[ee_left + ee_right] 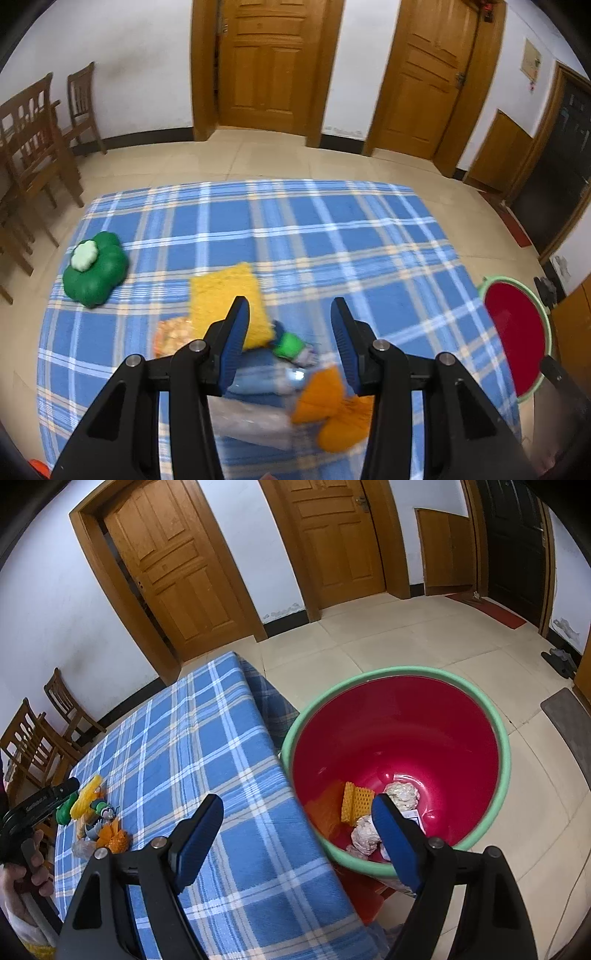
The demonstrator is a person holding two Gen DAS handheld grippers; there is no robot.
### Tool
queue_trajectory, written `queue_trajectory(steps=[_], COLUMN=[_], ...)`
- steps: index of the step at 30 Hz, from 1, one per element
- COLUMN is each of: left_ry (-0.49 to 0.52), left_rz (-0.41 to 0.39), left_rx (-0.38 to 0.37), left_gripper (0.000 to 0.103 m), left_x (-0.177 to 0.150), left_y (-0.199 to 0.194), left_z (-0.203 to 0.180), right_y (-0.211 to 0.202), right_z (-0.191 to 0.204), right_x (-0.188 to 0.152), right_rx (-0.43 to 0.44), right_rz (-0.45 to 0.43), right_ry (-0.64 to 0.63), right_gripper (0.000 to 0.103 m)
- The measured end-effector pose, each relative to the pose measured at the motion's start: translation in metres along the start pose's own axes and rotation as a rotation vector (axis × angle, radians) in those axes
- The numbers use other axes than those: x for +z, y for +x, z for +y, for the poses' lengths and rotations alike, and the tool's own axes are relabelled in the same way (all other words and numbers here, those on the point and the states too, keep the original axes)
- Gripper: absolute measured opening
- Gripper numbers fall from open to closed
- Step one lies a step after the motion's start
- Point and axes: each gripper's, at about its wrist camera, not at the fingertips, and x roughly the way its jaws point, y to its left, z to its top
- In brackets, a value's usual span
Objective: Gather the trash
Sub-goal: 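Move back over the table and grasp the yellow foam net with the left tool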
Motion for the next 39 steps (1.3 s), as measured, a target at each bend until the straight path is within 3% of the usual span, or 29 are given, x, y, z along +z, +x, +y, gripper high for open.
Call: queue_trajectory(steps=[12, 23, 35, 39], left_ry=[-0.075, -0.105, -0.026, -0.047], left_rz=[0.066, 0.062, 0.07, 0.089], left_rx=[0.072, 0.046, 0.108, 0.101], left_gripper=[0.046, 0.047, 0.051, 0.054], left_x=[-0.003, -0.001, -0.004, -0.001], left_y=[0.041, 0.046, 0.049, 0.053], left_z=[0.042, 0.049, 0.036, 0.039], right_y=[0.014, 0.024, 0.025, 0.025], right_z=[0.014, 0.02, 0.026, 0.027], right_x=[-0.001, -0.002, -0.003, -0.003], right_rx=[-0.008, -0.003, 0.007, 0.009], right_rz=[0.032, 0.053, 0.057, 0.057], right_ry=[-0.03, -0.045, -0.058, -0.063], right_gripper=[0.084, 0.084, 0.084, 0.084])
